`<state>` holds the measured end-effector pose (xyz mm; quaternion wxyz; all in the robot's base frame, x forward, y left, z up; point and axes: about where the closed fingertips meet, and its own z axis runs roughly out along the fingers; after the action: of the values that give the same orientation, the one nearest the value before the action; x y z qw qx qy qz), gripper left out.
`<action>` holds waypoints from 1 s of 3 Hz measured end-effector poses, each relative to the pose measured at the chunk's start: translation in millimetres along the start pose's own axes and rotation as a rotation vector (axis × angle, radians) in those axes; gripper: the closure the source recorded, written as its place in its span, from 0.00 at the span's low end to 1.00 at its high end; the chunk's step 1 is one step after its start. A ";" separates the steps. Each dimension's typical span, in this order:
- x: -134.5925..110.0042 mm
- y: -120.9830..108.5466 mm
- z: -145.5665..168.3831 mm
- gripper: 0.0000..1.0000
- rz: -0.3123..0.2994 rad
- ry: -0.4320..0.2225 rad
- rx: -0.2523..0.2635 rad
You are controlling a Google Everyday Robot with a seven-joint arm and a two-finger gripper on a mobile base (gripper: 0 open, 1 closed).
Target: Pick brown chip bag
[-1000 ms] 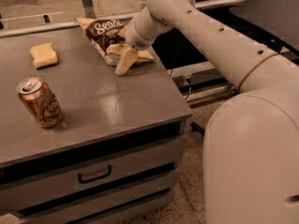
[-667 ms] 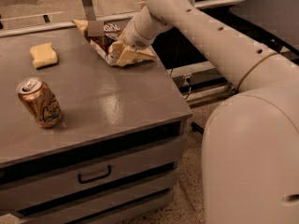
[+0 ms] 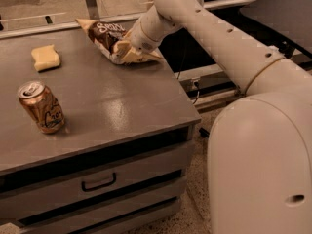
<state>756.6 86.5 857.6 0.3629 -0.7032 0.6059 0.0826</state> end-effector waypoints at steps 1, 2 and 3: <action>1.7 -5.2 -12.0 1.00 0.008 -0.044 -0.013; 13.9 -11.1 -43.7 1.00 0.041 -0.177 -0.052; 21.7 -24.8 -87.6 1.00 0.078 -0.325 -0.036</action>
Offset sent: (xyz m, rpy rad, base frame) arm 0.0229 -0.1201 0.1226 0.4387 0.0658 0.1102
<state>756.4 15.9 919.1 0.4398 -0.6628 0.5646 0.2203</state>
